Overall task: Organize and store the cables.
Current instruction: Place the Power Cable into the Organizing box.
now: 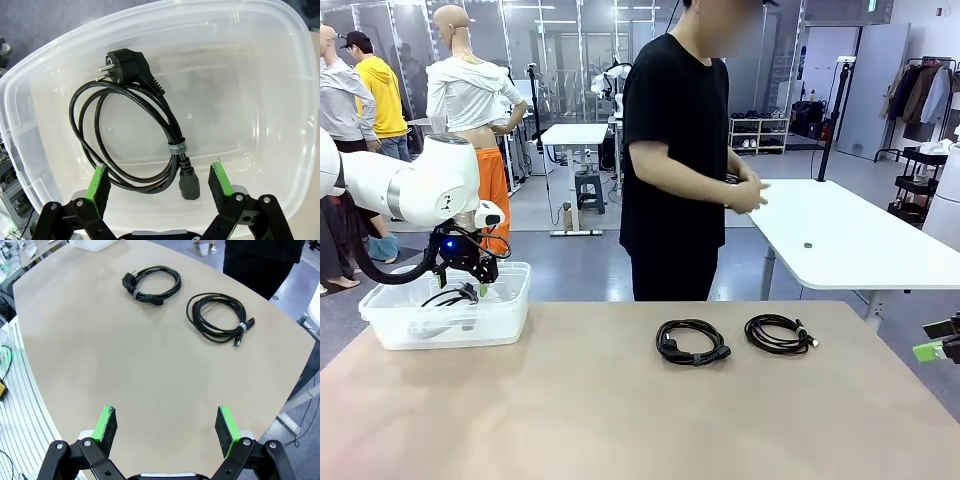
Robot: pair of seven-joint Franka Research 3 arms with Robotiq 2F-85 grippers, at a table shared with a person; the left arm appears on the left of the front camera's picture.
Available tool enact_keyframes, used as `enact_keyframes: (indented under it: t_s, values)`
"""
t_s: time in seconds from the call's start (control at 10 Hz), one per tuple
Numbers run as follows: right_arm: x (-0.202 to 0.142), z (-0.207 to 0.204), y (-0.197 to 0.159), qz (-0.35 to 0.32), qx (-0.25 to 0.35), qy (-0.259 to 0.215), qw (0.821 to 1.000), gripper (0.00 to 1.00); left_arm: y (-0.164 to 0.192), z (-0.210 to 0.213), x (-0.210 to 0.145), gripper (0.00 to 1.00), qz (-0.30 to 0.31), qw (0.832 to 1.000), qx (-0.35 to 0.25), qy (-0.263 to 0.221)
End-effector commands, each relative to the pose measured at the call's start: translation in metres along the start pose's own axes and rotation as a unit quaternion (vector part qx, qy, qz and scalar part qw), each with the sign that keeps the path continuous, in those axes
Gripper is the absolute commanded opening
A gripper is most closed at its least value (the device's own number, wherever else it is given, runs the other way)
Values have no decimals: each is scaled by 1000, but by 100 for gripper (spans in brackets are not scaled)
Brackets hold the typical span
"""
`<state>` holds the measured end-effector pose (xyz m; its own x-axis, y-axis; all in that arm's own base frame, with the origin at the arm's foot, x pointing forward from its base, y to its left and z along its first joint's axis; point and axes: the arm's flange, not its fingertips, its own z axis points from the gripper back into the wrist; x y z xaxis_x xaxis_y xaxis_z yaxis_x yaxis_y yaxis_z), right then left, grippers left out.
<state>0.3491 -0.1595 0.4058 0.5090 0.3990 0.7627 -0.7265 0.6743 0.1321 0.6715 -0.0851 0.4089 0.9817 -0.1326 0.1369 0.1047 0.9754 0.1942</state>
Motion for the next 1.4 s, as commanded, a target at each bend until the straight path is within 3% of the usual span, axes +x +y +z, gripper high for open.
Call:
enact_keyframes:
  t_s: [0.0, 0.2, 0.5, 0.8, 0.9, 1.0, 1.3]
  values:
    - [3, 0, 0, -10, 0, -5, 1000, 100, 8, 15, -4, 100, -38, 998, -39, -32]
    - [3, 0, 0, -10, 0, -5, 1000, 100, 41, 46, -35, 100, -54, 992, -97, -59]
    - [3, 0, 0, -10, 0, -5, 1000, 100, 85, 87, -116, 100, -121, 967, -202, -98]
    - [3, 0, 0, -10, 0, -5, 1000, 100, 121, 103, -205, 100, -187, 949, -200, -154]
    - [3, 0, 0, -10, 0, -5, 1000, 100, 131, 100, -232, 100, -215, 938, -187, -196]
    - [3, 0, 0, -10, 0, -5, 1000, 100, 149, 92, -255, 100, -263, 917, -183, -238]
    - [3, 0, 0, -10, 0, -5, 1000, 100, 200, 70, -298, 100, -350, 858, -235, -293]
